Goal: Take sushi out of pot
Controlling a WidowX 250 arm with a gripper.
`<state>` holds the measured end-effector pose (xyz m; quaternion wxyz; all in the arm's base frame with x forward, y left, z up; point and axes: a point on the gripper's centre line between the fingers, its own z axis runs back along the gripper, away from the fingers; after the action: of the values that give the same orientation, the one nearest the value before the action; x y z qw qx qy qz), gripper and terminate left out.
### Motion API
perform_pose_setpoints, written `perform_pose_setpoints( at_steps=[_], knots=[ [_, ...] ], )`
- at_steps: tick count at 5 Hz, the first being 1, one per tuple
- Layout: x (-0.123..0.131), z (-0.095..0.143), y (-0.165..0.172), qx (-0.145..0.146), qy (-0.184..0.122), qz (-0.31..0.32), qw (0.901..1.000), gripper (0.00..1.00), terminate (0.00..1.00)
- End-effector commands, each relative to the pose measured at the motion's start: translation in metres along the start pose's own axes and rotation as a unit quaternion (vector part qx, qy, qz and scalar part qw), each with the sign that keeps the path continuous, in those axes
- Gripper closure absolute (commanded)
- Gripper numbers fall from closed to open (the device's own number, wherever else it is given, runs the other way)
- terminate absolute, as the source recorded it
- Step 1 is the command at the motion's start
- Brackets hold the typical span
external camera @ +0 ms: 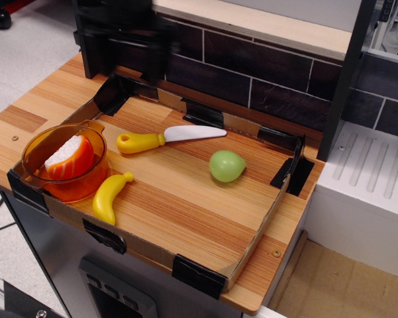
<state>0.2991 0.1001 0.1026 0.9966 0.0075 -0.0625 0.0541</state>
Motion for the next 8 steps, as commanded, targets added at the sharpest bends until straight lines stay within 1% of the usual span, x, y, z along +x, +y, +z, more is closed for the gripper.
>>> perform_pose_setpoints(
  at_steps=[1,2,3,4,5,6,8],
  knots=[
    [-0.012,0.016,0.041,0.021,-0.033,-0.034,0.9987,0.00,0.00],
    [-0.027,0.000,0.048,0.024,0.000,-0.070,0.9973,0.00,0.00],
    [-0.047,-0.016,0.050,0.029,0.035,-0.112,0.9926,0.00,0.00],
    [-0.060,-0.026,0.047,0.032,0.044,-0.126,0.9906,0.00,0.00],
    [-0.064,-0.042,0.042,0.033,0.066,-0.136,0.9879,0.00,0.00],
    [-0.066,-0.055,0.038,0.047,0.057,-0.130,0.9887,0.00,0.00],
    [-0.064,-0.065,0.041,0.051,0.051,-0.127,0.9892,0.00,0.00]
  ],
)
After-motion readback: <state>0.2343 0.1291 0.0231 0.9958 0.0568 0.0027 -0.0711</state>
